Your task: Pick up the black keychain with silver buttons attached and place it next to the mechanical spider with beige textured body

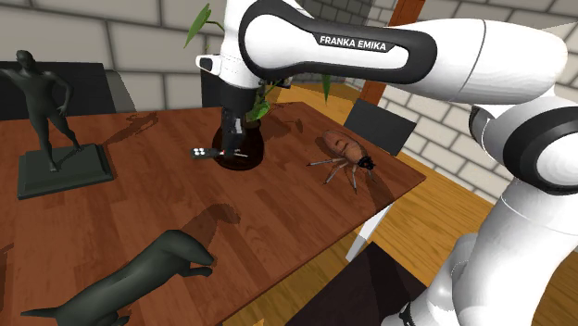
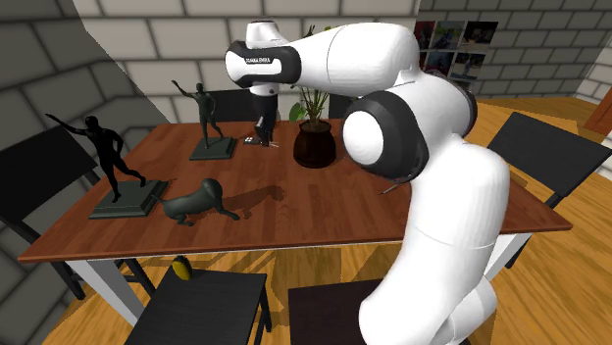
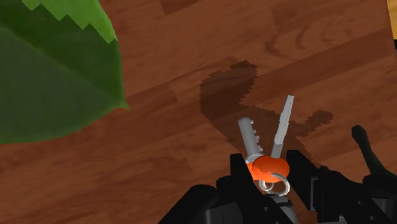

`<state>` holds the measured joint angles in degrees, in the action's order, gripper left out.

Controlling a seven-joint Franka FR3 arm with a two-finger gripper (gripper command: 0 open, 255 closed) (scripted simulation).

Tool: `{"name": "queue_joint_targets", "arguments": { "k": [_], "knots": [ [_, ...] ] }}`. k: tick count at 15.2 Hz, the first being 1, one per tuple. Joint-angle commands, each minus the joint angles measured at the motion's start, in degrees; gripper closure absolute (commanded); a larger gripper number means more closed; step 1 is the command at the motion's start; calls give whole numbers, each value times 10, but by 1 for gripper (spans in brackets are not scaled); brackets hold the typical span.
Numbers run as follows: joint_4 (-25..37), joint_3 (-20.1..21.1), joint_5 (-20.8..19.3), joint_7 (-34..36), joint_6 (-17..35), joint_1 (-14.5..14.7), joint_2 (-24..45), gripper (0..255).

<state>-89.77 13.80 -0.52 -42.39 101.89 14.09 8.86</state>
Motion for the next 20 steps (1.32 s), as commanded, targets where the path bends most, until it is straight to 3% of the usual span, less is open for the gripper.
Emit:
{"name": "queue_joint_targets", "arguments": {
  "k": [1,10,20],
  "knots": [
    [-46,-9,11,-26,10,-16,-36,255],
    [-201,-65,40,-142,29,-70,-170,255],
    [-303,-147,33,-272,24,-120,-270,255]
  ]
}}
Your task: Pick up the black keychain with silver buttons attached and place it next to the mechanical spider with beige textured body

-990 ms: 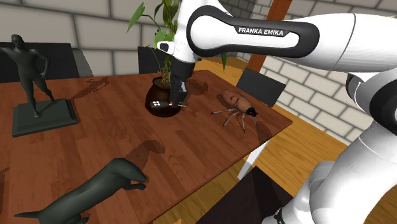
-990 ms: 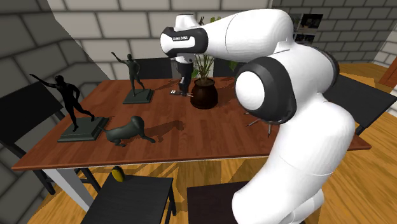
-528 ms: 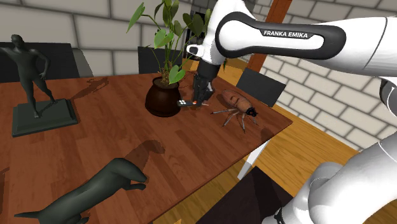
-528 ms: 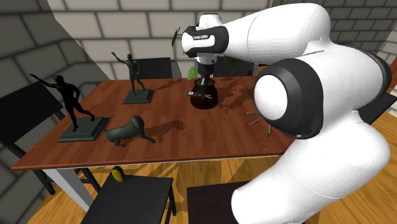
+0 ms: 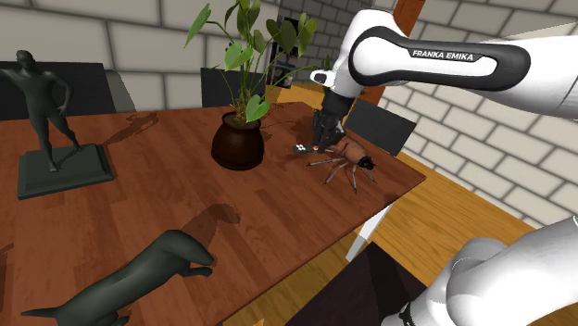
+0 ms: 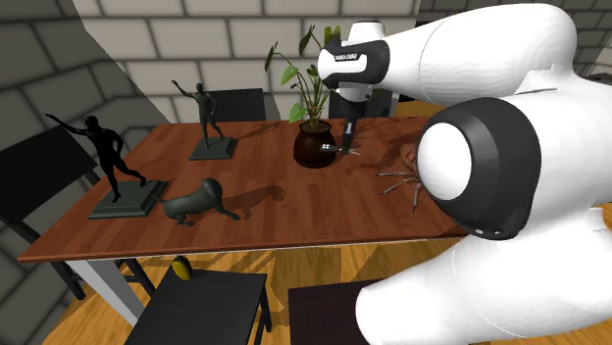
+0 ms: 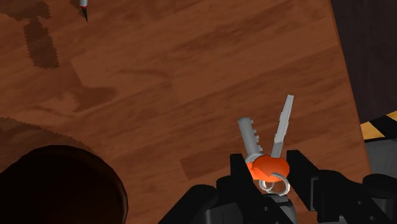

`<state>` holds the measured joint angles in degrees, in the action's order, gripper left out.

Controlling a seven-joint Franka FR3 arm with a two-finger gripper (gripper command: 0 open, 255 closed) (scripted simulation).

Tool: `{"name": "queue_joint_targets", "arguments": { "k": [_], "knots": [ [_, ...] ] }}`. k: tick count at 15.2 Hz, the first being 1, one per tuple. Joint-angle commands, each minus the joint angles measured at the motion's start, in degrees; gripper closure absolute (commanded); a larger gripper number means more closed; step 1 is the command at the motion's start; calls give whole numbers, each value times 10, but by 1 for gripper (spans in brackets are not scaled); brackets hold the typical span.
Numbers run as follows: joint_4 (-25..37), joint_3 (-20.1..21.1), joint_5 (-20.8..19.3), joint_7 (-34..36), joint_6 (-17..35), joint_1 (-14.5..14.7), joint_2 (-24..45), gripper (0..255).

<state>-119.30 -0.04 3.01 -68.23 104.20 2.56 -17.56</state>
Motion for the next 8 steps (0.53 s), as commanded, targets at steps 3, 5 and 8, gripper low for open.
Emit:
{"name": "queue_joint_targets", "arguments": {
  "k": [3,5,8],
  "knots": [
    [-25,-36,-10,-53,-3,-21,-25,255],
    [-33,-54,-17,-80,-6,-32,-36,255],
    [-41,-83,-27,-120,-10,-48,-47,255]
  ]
}}
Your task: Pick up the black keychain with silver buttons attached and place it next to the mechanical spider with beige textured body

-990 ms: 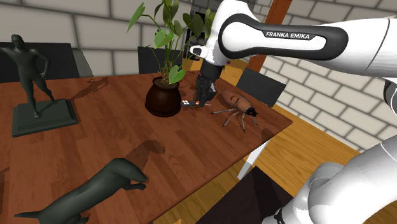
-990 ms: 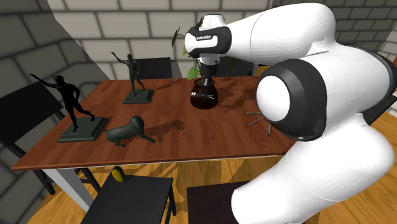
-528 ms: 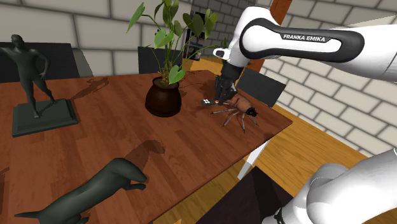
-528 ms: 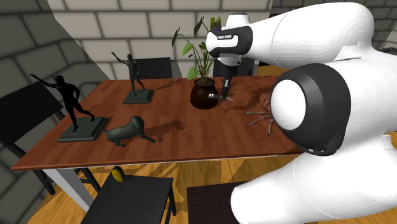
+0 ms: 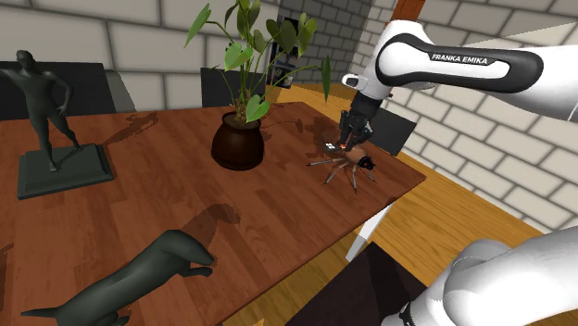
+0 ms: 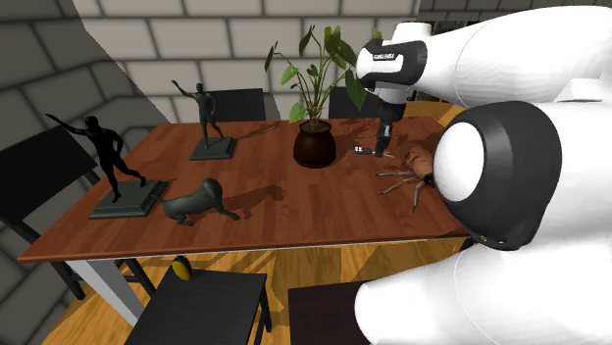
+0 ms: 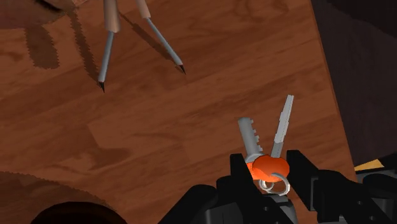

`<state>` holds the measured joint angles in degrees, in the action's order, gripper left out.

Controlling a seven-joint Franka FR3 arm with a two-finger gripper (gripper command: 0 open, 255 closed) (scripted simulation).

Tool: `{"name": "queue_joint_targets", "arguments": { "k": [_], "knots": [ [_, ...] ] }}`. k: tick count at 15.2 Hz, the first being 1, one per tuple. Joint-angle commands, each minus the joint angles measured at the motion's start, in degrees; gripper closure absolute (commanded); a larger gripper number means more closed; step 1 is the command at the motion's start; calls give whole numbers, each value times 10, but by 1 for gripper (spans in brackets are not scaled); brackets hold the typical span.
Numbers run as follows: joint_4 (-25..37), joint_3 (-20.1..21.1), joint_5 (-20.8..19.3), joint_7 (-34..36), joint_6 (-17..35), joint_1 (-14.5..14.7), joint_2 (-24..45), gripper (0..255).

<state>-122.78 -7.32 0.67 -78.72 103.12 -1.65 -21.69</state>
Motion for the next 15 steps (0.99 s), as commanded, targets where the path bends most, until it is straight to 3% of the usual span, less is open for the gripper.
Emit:
{"name": "queue_joint_targets", "arguments": {
  "k": [1,15],
  "knots": [
    [-8,-20,-8,-28,-1,-11,-8,255],
    [39,-164,-46,-228,-17,-79,23,255]
  ]
}}
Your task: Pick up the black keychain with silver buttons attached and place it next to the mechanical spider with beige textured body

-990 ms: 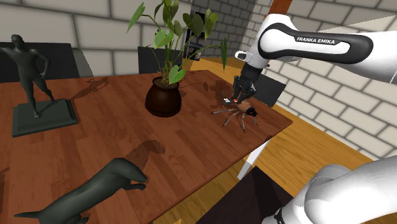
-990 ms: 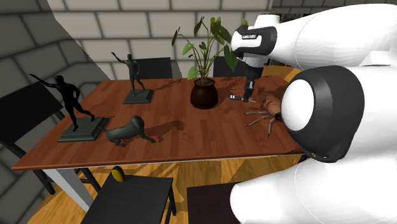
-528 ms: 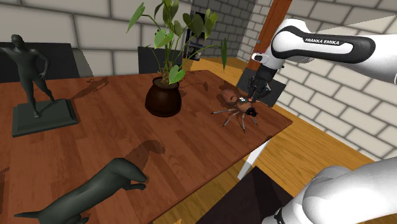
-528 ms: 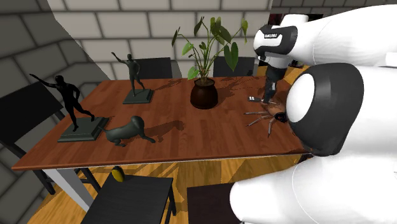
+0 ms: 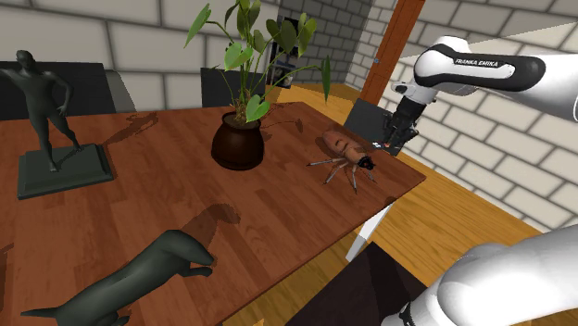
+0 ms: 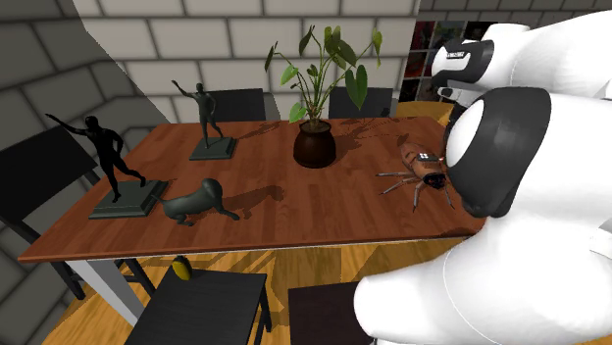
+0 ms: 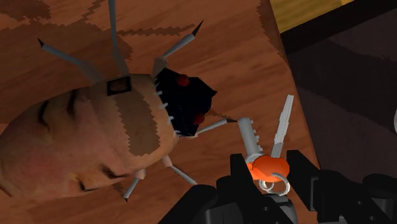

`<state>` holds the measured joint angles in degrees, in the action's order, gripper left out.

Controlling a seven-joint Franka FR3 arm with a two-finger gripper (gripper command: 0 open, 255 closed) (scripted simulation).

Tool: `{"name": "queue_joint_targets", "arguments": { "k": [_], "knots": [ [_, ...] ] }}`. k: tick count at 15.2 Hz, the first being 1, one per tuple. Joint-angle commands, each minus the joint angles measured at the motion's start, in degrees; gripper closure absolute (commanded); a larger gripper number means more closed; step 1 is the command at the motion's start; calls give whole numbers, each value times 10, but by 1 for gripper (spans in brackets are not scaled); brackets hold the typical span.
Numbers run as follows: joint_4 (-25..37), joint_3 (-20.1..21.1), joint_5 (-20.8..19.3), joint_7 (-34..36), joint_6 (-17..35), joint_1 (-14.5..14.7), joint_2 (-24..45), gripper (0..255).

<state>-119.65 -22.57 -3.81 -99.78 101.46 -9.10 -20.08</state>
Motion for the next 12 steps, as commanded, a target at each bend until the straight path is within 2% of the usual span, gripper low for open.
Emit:
{"name": "queue_joint_targets", "arguments": {
  "k": [1,7,12],
  "knots": [
    [16,-23,-1,-33,-2,-8,15,255],
    [78,-90,10,-129,-9,-31,74,255],
    [149,-147,43,-219,-20,-52,146,255]
  ]
}}
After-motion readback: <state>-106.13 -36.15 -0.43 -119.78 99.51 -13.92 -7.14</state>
